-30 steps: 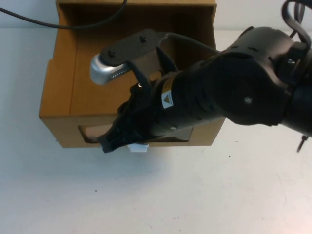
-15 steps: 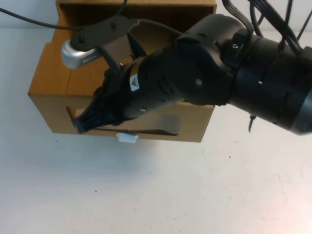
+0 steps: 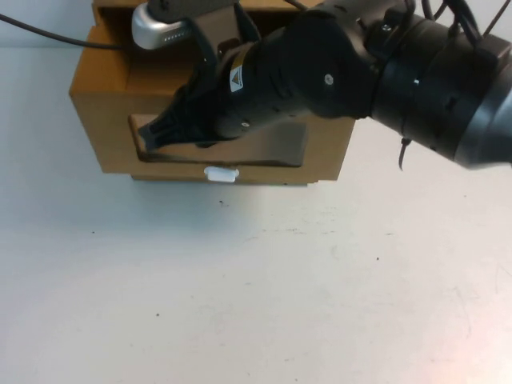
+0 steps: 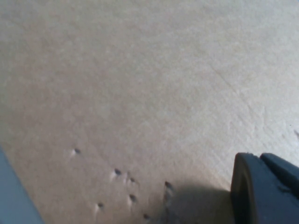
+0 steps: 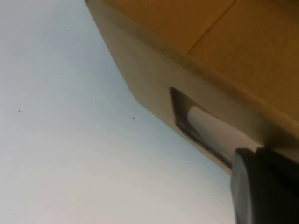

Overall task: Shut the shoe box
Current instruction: Close the shoe box with your right arm

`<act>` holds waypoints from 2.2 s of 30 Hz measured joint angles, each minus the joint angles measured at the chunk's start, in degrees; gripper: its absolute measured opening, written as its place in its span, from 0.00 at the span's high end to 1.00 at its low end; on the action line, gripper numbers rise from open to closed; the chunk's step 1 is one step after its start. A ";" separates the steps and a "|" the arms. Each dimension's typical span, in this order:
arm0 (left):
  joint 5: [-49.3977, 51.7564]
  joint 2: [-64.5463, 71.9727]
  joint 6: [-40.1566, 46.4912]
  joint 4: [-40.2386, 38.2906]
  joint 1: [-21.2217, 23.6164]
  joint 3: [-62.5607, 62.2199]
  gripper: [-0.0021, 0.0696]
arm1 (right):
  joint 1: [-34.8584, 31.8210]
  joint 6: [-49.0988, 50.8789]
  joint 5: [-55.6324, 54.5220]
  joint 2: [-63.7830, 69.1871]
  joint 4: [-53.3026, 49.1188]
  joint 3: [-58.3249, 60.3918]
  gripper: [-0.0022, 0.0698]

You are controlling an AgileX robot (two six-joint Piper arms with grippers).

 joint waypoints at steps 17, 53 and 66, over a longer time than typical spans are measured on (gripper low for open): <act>0.00 0.00 0.00 0.00 0.00 0.00 0.98 | -1.11 -8.03 11.42 0.62 7.05 -5.16 0.99; 0.60 0.00 0.00 0.00 0.00 0.00 0.98 | -11.33 -11.34 14.92 -1.88 11.45 -6.22 0.99; 0.60 0.00 0.10 0.00 0.00 0.00 0.98 | -12.11 -11.46 9.80 0.56 9.97 -6.22 0.99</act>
